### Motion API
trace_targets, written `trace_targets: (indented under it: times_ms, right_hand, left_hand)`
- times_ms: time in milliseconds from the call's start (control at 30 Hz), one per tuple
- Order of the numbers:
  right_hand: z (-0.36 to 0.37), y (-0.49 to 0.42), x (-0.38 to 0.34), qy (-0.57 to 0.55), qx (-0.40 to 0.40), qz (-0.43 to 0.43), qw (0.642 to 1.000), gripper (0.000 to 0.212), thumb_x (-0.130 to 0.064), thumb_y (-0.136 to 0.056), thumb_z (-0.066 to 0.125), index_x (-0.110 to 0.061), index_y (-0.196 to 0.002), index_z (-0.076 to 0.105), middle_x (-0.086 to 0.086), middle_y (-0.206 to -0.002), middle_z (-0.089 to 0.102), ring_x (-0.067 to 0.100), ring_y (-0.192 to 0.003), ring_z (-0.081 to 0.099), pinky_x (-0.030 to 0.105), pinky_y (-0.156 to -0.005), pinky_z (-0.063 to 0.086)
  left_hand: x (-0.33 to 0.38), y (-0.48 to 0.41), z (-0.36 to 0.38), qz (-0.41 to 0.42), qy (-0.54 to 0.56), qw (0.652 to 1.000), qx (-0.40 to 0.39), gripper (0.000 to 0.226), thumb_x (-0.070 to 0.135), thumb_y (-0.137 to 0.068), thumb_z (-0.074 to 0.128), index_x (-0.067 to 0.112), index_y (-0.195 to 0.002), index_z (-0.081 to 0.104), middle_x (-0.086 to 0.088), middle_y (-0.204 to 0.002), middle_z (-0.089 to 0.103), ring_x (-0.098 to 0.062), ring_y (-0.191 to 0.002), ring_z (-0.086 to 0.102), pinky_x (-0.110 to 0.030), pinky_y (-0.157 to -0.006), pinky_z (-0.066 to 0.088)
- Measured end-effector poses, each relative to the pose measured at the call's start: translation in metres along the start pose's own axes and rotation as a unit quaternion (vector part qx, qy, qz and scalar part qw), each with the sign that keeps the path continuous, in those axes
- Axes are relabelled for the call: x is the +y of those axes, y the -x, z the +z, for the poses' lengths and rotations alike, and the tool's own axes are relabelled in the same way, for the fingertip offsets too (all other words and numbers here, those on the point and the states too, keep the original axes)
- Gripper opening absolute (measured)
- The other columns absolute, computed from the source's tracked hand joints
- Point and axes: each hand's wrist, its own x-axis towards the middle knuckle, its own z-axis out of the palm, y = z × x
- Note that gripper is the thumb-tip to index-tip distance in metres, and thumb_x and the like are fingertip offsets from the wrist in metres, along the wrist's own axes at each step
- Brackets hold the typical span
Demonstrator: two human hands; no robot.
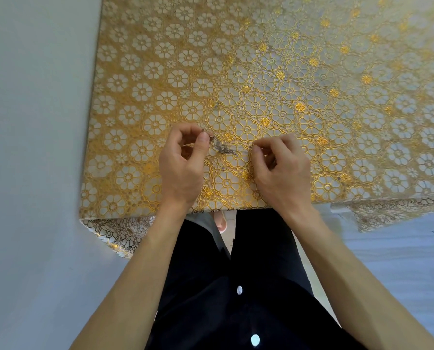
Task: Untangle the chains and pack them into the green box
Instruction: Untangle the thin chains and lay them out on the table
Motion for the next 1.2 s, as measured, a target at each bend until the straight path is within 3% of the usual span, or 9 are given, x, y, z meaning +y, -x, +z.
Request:
trace_targets:
  times_ms: [100,200,367,500,600,767,900,1067,1200]
  right_hand:
    - [0.0,0.0,0.0,0.005,-0.012,-0.003,1.0,0.021,-0.02,-0.093,0.066,-0.015,-0.111,0.075,-0.001,-0.093,0.061,0.007,-0.067,0.052,0.011,-0.068,0.037]
    - [-0.004,-0.004,-0.004,-0.037,-0.034,0.003,0.999,0.021,-0.021,-0.092,0.067,-0.019,-0.112,0.074,-0.005,-0.095,0.061,0.01,-0.065,0.056,0.017,-0.069,0.046]
    - [-0.005,-0.012,-0.017,-0.102,-0.076,0.002,0.992,0.019,-0.025,-0.088,0.075,-0.023,-0.107,0.076,-0.005,-0.093,0.065,0.013,-0.066,0.058,0.009,-0.066,0.04]
    - [0.008,-0.012,-0.021,-0.105,-0.123,-0.01,0.987,0.022,-0.032,-0.084,0.079,-0.028,-0.106,0.077,-0.013,-0.092,0.06,0.009,-0.061,0.054,0.013,-0.061,0.042]
    - [0.014,-0.01,-0.02,-0.098,-0.112,-0.01,0.989,0.011,-0.034,-0.087,0.076,-0.029,-0.097,0.078,-0.015,-0.087,0.058,0.009,-0.059,0.051,0.017,-0.06,0.041]
    - [0.011,-0.007,-0.017,-0.121,-0.09,0.008,0.989,0.002,-0.022,-0.088,0.075,-0.02,-0.088,0.075,-0.003,-0.086,0.062,0.012,-0.063,0.054,0.013,-0.063,0.039]
    - [0.007,-0.007,-0.016,-0.137,-0.073,0.03,0.987,0.002,-0.018,-0.091,0.072,-0.017,-0.09,0.073,-0.012,-0.087,0.058,0.002,-0.067,0.054,0.009,-0.065,0.04]
    - [0.011,-0.004,-0.012,-0.096,-0.049,0.006,0.994,0.006,-0.019,-0.094,0.068,-0.014,-0.093,0.07,-0.006,-0.091,0.057,-0.002,-0.072,0.053,0.009,-0.068,0.041]
    - [0.013,-0.005,-0.009,-0.098,-0.022,0.012,0.995,0.006,-0.021,-0.095,0.067,-0.015,-0.096,0.069,-0.005,-0.094,0.056,0.001,-0.075,0.053,0.013,-0.069,0.042]
  left_hand:
    - [0.0,0.0,0.0,0.002,-0.015,1.0,-0.009,0.004,0.018,-0.095,0.062,0.022,-0.094,0.061,0.0,-0.091,0.068,-0.02,-0.086,0.065,-0.038,-0.075,0.053]
    - [0.002,0.001,0.0,0.004,-0.03,0.999,-0.018,0.011,0.019,-0.095,0.063,0.03,-0.092,0.061,0.003,-0.09,0.07,-0.018,-0.086,0.066,-0.043,-0.074,0.054]
    - [0.006,0.0,0.001,-0.004,-0.029,0.999,-0.037,0.015,0.014,-0.097,0.063,0.029,-0.094,0.061,0.012,-0.086,0.07,-0.013,-0.088,0.071,-0.035,-0.074,0.056]
    - [0.007,0.001,0.0,-0.008,-0.021,0.999,-0.034,0.014,0.015,-0.097,0.063,0.029,-0.095,0.061,0.009,-0.085,0.073,-0.015,-0.088,0.073,-0.032,-0.074,0.055]
    - [0.007,0.001,0.0,-0.01,-0.022,0.999,-0.036,0.014,0.014,-0.097,0.063,0.027,-0.096,0.06,0.007,-0.084,0.074,-0.013,-0.085,0.072,-0.033,-0.074,0.056]
    - [0.005,0.001,0.002,-0.014,-0.025,0.999,-0.037,0.008,0.014,-0.098,0.064,0.021,-0.099,0.061,0.002,-0.086,0.074,-0.011,-0.084,0.072,-0.031,-0.074,0.055]
    - [0.006,0.002,0.002,-0.016,-0.028,0.999,-0.032,0.011,0.015,-0.097,0.063,0.026,-0.097,0.062,0.005,-0.087,0.072,-0.011,-0.085,0.071,-0.03,-0.074,0.055]
    - [0.007,0.002,0.002,-0.015,-0.043,0.999,-0.026,0.01,0.019,-0.097,0.062,0.029,-0.095,0.064,0.009,-0.088,0.069,-0.017,-0.085,0.07,-0.037,-0.075,0.057]
    - [0.004,0.002,0.002,-0.008,-0.053,0.998,-0.02,0.008,0.018,-0.099,0.06,0.02,-0.098,0.067,0.012,-0.086,0.067,-0.008,-0.08,0.064,-0.029,-0.071,0.053]
